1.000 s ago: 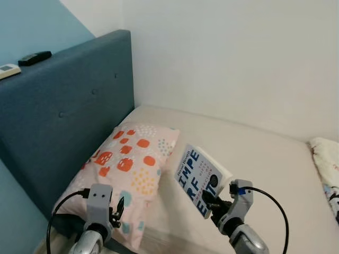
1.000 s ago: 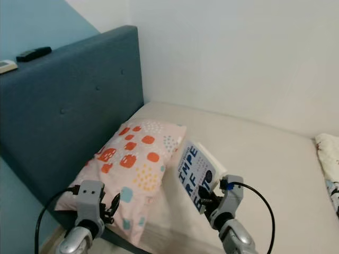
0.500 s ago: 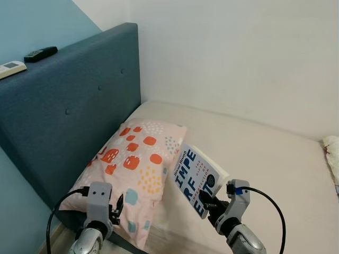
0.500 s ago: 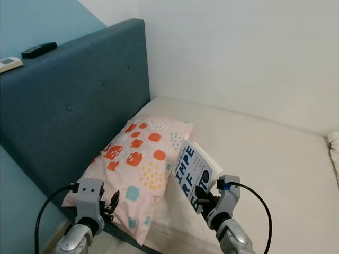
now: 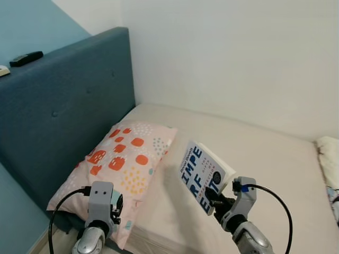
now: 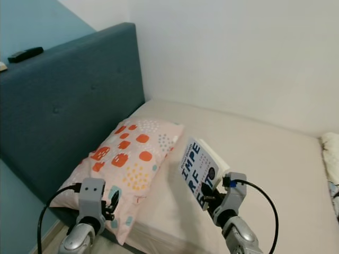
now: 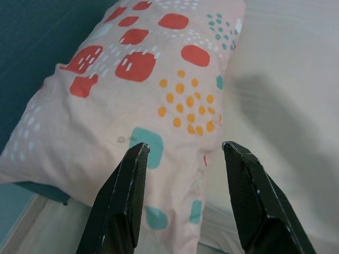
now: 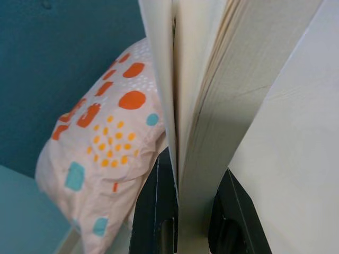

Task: Clean up the room

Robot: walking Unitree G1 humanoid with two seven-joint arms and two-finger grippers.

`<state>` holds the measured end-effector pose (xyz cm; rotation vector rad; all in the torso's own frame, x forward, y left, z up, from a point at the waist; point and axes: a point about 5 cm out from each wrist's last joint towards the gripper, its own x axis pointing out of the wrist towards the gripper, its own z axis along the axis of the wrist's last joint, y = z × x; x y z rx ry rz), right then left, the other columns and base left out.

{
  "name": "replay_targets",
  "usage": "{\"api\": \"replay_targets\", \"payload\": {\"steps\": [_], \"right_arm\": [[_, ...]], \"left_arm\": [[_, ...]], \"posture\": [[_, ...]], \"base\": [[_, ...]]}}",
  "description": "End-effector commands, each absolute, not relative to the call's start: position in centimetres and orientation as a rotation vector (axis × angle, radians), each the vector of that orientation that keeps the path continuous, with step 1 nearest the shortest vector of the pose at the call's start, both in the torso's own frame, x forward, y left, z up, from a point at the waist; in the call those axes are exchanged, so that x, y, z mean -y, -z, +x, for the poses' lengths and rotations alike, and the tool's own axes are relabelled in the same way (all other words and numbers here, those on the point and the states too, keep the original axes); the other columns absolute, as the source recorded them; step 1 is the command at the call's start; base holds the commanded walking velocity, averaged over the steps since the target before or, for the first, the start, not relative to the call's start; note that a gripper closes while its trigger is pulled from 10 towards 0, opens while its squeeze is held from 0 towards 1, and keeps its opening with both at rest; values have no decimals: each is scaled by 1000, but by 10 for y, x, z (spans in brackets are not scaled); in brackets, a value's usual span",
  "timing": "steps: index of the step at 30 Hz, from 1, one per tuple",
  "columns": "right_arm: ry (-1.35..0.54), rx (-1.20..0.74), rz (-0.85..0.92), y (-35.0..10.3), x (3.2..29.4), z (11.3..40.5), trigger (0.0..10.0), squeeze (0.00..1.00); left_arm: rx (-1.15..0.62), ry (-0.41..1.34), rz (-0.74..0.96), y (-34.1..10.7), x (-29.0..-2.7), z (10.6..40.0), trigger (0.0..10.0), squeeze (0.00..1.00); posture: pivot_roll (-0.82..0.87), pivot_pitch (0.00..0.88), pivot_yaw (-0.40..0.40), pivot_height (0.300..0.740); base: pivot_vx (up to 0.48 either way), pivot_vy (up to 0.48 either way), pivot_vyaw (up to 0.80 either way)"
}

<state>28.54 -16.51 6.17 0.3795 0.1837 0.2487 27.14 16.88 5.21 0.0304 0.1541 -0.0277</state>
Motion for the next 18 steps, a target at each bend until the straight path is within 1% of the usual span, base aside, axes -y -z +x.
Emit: {"api": "replay_targets", "payload": {"steps": [1,8,13,18], "right_arm": [[-270,-179,402,-64,162,286,10000,0],[-375,-258,478,-64,162,286,10000,0],[-391,-270,487,-65,165,285,10000,0],[-382,-262,458,-65,169,286,10000,0]], "left_arm": [[-202,3,48,-42,-177,266,10000,0],[-194,23,64,-43,-176,266,10000,0],[-189,39,62,-44,-175,266,10000,0],[-186,52,49,-44,-173,265,10000,0]], "posture": [[24,123,-55,731],[19,112,-55,731],[19,108,-56,716],[16,106,-56,691]], "base": [[0,0,0],[0,0,0],[0,0,0],[0,0,0]]}}
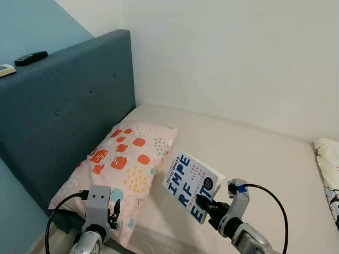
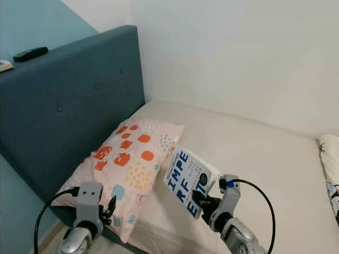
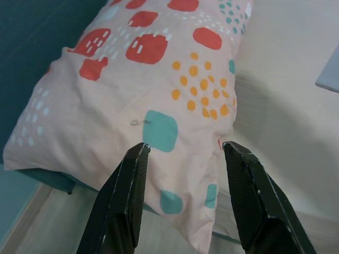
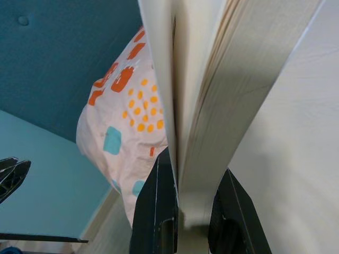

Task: Clean up the room

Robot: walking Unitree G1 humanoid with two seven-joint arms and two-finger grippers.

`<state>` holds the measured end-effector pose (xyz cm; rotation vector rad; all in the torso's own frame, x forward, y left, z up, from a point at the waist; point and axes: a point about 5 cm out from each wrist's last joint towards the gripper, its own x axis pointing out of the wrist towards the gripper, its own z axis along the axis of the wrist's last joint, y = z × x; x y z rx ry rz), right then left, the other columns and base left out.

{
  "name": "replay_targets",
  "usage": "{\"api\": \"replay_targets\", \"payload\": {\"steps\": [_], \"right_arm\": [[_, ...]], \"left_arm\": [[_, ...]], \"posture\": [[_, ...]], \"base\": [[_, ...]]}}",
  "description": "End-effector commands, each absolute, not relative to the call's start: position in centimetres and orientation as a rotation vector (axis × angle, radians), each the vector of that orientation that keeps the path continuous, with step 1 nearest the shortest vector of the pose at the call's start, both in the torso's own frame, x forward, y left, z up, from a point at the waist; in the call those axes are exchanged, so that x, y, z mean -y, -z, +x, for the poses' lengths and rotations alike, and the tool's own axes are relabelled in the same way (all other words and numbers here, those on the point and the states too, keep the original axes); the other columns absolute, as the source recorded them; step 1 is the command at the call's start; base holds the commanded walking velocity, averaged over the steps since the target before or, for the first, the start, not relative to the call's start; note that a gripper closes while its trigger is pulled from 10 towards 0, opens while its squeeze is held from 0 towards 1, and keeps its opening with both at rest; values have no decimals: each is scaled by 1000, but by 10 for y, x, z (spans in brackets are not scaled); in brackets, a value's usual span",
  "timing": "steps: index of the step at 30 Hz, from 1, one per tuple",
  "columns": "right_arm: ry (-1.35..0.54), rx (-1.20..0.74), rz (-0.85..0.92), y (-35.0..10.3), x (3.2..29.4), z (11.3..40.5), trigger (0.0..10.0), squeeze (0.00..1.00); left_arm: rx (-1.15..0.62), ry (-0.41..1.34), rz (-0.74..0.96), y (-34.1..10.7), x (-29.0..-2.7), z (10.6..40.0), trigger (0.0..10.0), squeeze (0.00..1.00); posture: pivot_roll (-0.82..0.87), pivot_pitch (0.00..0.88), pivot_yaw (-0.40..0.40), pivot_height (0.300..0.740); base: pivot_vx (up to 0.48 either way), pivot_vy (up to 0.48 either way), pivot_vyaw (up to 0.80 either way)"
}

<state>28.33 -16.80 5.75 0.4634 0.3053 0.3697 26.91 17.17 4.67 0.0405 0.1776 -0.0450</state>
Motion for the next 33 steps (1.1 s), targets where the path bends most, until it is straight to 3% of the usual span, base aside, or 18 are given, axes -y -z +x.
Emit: {"api": "replay_targets", "payload": {"steps": [1,14,33], "right_arm": [[-385,-263,461,-66,169,286,10000,0],[-420,-281,451,-70,179,283,10000,0],[-438,-264,491,-93,210,286,10000,0]], "left_arm": [[-185,58,44,-44,-172,265,10000,0],[-161,139,9,-47,-166,260,10000,0],[-129,261,-54,-55,-155,256,10000,0]], "posture": [[15,105,-56,686],[15,105,-59,631],[17,120,-53,631]], "base": [[0,0,0],[0,0,0],[0,0,0]]}}
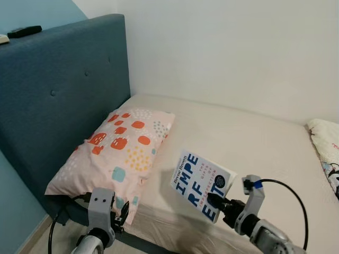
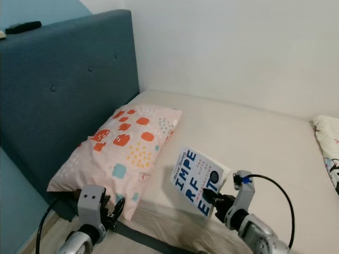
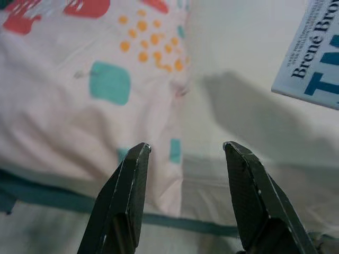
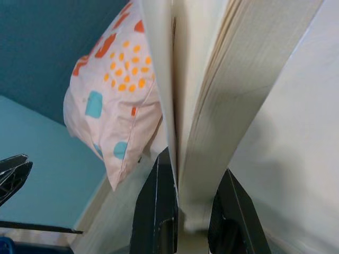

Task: Clean up the room

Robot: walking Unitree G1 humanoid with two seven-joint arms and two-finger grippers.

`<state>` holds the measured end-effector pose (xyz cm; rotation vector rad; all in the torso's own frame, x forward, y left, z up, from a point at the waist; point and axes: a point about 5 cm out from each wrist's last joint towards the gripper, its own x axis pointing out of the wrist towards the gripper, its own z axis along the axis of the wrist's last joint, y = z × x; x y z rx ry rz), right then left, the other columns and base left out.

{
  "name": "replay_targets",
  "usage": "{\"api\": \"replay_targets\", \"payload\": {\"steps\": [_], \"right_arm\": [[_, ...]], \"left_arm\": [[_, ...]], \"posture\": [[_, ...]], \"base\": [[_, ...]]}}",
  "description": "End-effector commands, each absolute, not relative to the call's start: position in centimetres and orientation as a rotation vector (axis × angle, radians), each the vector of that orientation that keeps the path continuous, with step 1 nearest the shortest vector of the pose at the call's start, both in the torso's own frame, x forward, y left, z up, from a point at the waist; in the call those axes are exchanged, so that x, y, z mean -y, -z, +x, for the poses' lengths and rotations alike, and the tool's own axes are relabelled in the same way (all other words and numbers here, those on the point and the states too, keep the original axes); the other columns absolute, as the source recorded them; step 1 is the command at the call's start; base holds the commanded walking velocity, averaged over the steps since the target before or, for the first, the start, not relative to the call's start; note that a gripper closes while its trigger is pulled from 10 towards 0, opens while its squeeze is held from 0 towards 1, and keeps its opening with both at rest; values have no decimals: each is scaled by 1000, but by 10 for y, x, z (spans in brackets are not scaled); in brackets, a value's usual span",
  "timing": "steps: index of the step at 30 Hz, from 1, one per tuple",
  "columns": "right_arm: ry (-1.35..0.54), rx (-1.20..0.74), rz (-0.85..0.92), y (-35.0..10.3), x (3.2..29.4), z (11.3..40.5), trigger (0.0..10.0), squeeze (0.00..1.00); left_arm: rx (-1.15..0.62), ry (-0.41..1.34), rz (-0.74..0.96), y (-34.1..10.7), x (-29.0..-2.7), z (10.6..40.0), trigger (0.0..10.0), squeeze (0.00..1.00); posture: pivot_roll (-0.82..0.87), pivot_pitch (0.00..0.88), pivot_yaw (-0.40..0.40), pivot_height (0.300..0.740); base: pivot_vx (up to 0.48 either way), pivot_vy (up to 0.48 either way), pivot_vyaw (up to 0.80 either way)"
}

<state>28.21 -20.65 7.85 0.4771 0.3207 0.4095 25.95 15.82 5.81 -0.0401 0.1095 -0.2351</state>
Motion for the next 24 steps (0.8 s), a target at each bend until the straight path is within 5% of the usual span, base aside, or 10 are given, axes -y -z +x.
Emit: {"api": "replay_targets", "payload": {"steps": [1,24], "right_arm": [[-451,-265,488,-95,212,287,10000,0],[-510,-349,537,-92,221,298,10000,0]], "left_arm": [[-127,270,-56,-56,-154,256,10000,0],[-108,319,-64,-67,-157,251,10000,0]], "posture": [[17,124,-51,631],[43,154,-63,578]], "base": [[0,0,0],[0,0,0]]}}
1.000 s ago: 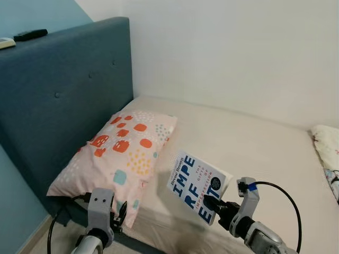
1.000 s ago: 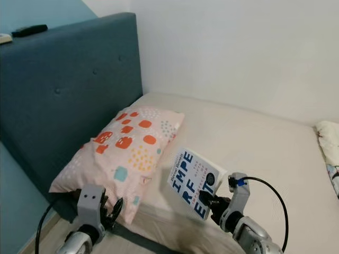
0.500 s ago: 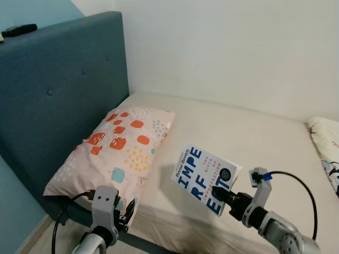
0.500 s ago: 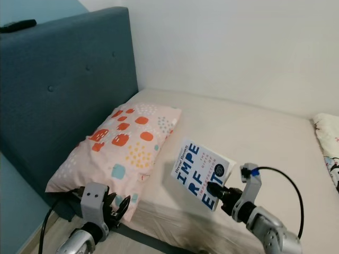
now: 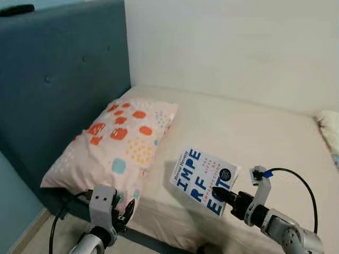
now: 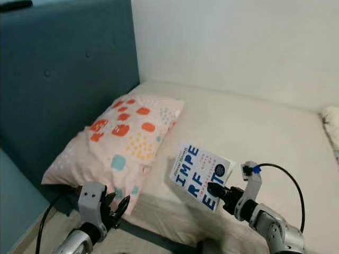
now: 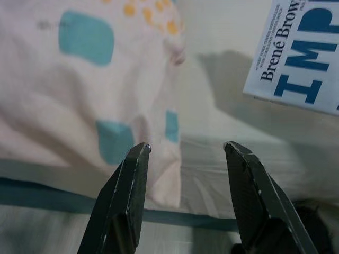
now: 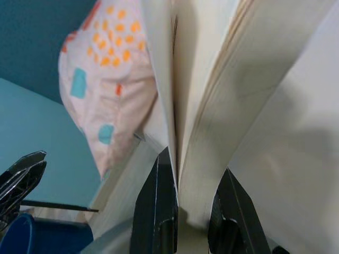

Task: Clean up the room

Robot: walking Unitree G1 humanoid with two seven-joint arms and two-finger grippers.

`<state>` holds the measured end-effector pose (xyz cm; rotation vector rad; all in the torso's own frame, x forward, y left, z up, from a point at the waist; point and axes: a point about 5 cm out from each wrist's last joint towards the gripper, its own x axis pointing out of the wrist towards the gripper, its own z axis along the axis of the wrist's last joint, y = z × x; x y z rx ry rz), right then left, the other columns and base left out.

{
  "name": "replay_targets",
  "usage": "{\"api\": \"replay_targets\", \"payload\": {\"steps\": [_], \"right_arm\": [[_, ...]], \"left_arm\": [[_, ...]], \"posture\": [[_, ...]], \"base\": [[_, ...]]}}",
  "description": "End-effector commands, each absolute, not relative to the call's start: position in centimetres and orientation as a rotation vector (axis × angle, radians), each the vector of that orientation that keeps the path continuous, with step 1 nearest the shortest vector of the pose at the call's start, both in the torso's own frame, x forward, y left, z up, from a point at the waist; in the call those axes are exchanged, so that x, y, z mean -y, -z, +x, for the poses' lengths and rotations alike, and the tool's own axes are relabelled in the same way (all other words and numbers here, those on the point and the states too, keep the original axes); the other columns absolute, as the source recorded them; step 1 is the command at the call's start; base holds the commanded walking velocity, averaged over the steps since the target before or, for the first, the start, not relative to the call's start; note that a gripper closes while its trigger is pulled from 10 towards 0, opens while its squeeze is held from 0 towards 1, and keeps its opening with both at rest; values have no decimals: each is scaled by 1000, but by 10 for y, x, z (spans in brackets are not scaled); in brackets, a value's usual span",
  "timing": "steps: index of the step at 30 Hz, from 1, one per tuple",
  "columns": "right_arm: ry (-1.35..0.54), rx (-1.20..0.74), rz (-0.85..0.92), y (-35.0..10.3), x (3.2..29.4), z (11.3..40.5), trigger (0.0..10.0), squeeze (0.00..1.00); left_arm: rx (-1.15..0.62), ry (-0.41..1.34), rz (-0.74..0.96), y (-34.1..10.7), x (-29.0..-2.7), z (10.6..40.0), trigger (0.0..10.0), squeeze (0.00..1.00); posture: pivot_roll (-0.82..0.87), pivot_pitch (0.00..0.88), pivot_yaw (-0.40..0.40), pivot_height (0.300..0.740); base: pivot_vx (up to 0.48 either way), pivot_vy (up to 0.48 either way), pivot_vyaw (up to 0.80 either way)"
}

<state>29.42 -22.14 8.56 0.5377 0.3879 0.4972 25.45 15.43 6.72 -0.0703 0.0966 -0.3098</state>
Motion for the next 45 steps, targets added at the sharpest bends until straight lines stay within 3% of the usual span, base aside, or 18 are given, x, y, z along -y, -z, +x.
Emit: {"api": "replay_targets", "payload": {"steps": [1,22,33,45], "right_arm": [[-510,-342,534,-93,220,299,10000,0],[-538,-304,598,-94,206,301,10000,0],[-563,-304,617,-98,207,303,10000,0],[-570,-311,639,-95,207,300,10000,0]], "left_arm": [[-108,318,-64,-67,-157,251,10000,0],[-122,354,-56,-69,-160,246,10000,0],[-114,366,-51,-73,-163,244,10000,0],[-127,384,-51,-72,-163,238,10000,0]], "posture": [[44,155,-61,578],[50,171,-53,578],[57,183,-69,529],[60,183,-71,529]], "base": [[0,0,0],[0,0,0],[0,0,0],[0,0,0]]}}
